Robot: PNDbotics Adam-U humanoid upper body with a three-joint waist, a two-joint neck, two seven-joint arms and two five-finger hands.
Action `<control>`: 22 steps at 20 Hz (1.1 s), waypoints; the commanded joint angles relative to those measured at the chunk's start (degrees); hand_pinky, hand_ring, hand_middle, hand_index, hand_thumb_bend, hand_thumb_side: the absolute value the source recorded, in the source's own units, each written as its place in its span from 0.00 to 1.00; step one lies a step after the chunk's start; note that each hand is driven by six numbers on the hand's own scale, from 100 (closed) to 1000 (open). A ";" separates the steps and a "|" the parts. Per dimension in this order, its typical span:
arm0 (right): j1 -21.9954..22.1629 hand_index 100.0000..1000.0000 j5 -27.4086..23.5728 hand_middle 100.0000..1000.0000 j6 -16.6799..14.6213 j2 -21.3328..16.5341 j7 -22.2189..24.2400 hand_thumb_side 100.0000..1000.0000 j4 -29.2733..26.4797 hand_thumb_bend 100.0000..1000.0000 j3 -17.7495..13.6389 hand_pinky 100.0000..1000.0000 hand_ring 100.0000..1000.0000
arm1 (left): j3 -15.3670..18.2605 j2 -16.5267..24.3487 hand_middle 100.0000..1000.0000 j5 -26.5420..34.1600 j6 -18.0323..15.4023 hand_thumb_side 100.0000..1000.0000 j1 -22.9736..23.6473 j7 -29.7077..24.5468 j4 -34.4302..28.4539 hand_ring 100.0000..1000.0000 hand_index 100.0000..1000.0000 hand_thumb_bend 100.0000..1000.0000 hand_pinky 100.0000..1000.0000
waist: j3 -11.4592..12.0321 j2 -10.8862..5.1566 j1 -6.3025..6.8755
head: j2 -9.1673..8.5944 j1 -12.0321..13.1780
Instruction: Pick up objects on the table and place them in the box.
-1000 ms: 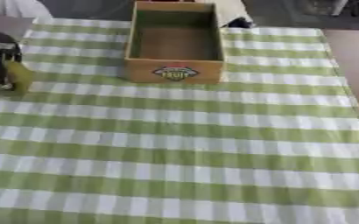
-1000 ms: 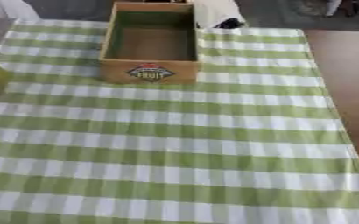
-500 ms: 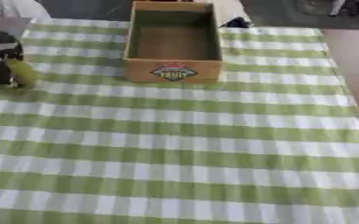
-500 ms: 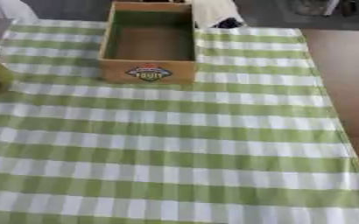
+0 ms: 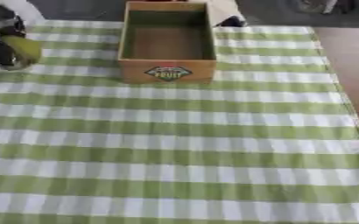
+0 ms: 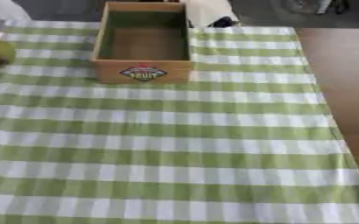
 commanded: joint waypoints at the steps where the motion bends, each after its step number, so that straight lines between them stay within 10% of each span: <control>1: -0.74 0.79 -0.34 0.59 0.01 -0.84 0.11 0.53 -0.81 0.00 -0.17 0.92 0.73 | -0.77 -0.08 0.20 1.56 -0.30 0.00 -3.60 0.09 -5.16 0.35 0.28 0.13 0.27 | -0.25 -1.36 0.17 | 0.02 0.12; 22: -2.72 0.79 -1.51 0.59 0.17 2.57 0.55 0.54 -2.15 0.00 0.32 0.92 0.73 | -3.65 -26.08 0.20 -0.81 0.27 0.00 -16.50 10.44 5.35 0.35 0.31 0.00 0.29 | -3.65 1.17 -1.29 | -1.93 4.46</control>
